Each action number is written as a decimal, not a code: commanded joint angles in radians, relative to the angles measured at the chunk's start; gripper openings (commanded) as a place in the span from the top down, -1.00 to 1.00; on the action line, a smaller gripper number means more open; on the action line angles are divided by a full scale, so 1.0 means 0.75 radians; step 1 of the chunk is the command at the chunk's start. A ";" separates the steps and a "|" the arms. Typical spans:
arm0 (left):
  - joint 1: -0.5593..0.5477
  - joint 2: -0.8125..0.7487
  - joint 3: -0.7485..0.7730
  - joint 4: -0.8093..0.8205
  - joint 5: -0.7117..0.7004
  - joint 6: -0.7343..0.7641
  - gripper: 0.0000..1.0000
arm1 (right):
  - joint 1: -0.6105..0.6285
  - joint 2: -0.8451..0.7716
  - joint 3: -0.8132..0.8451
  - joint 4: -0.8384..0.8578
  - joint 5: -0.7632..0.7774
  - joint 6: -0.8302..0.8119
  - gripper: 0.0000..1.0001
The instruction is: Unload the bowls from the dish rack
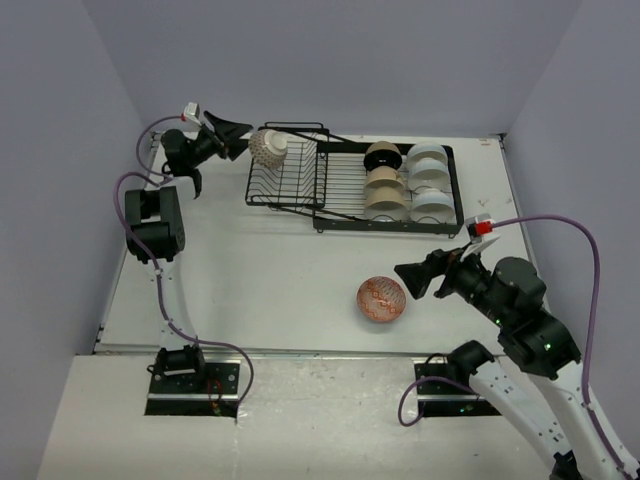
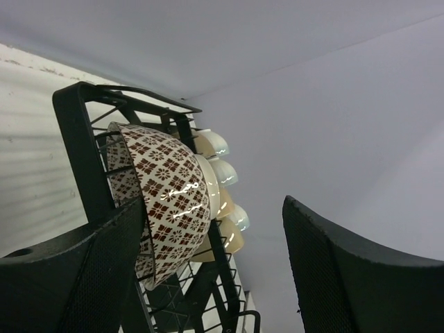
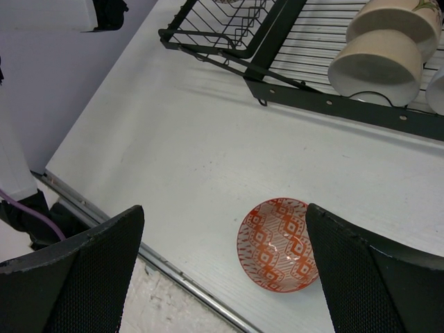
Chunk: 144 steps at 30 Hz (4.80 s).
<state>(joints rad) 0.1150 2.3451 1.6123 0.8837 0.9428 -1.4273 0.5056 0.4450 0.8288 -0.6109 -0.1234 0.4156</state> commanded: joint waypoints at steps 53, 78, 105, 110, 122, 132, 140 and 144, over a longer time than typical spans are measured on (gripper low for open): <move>-0.051 0.115 -0.096 0.331 0.013 -0.247 0.59 | 0.003 0.002 -0.025 0.054 -0.020 -0.045 -0.98; -0.137 0.223 0.182 0.014 -0.030 -0.126 0.46 | 0.003 -0.012 -0.023 0.031 0.001 -0.067 -0.98; -0.209 0.185 0.266 -0.066 -0.024 -0.071 0.97 | 0.003 -0.014 -0.039 0.039 0.003 -0.069 -0.98; -0.211 0.150 0.252 -0.045 -0.024 -0.071 1.00 | 0.001 -0.021 -0.037 0.037 0.003 -0.069 -0.98; -0.233 0.062 0.264 0.012 -0.003 -0.030 1.00 | 0.003 -0.019 -0.046 0.043 0.001 -0.067 -0.98; -0.286 -0.040 0.360 0.067 0.076 0.058 1.00 | 0.001 -0.029 -0.037 0.039 0.007 -0.053 -0.98; -0.443 -0.344 0.529 -0.292 0.213 0.571 1.00 | 0.001 -0.084 0.020 0.021 0.291 0.110 -0.98; -0.646 -0.621 0.522 -1.009 0.071 1.296 1.00 | 0.001 -0.004 0.155 -0.071 0.590 0.164 -0.98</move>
<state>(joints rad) -0.2436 2.1300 1.9266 0.4377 1.0172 -0.9253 0.5056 0.4019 0.8501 -0.6476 0.1135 0.4839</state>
